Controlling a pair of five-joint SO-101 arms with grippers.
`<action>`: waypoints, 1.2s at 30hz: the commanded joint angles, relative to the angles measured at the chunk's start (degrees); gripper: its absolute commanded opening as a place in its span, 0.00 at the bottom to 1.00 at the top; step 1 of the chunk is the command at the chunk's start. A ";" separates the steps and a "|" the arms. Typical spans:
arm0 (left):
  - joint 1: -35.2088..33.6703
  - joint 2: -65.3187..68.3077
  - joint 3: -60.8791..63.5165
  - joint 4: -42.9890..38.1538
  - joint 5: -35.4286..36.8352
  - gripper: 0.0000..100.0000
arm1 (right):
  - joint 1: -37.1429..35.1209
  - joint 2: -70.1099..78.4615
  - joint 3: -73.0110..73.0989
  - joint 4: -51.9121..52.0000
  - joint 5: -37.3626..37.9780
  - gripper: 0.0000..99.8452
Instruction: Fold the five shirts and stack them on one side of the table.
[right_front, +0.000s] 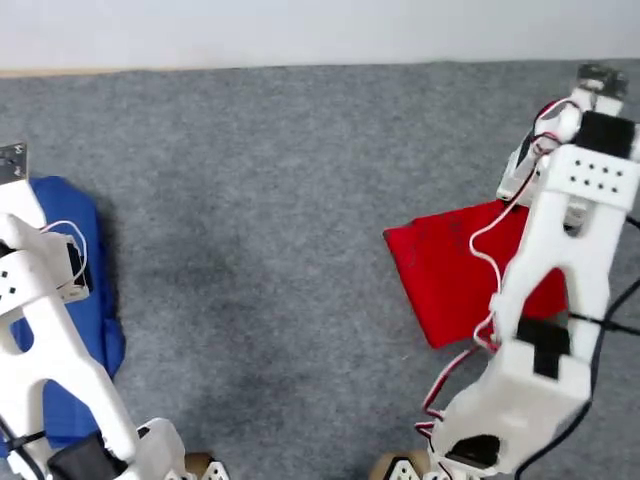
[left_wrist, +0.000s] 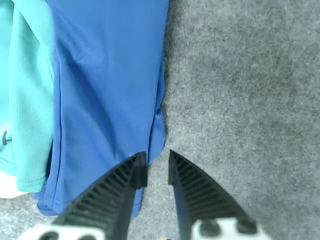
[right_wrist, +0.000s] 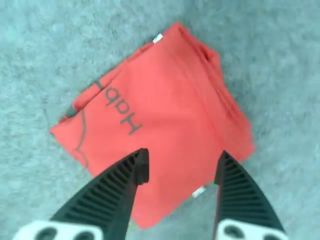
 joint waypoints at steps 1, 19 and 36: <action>0.44 -2.20 -0.22 1.05 -0.26 0.09 | -1.89 -10.24 7.65 2.59 -5.63 0.23; 0.44 -2.11 -0.22 0.70 -0.35 0.09 | -8.92 -3.74 36.57 -18.68 -35.16 0.45; 0.44 -1.67 -0.22 0.53 -0.44 0.09 | -6.46 9.27 36.75 -31.87 -39.38 0.45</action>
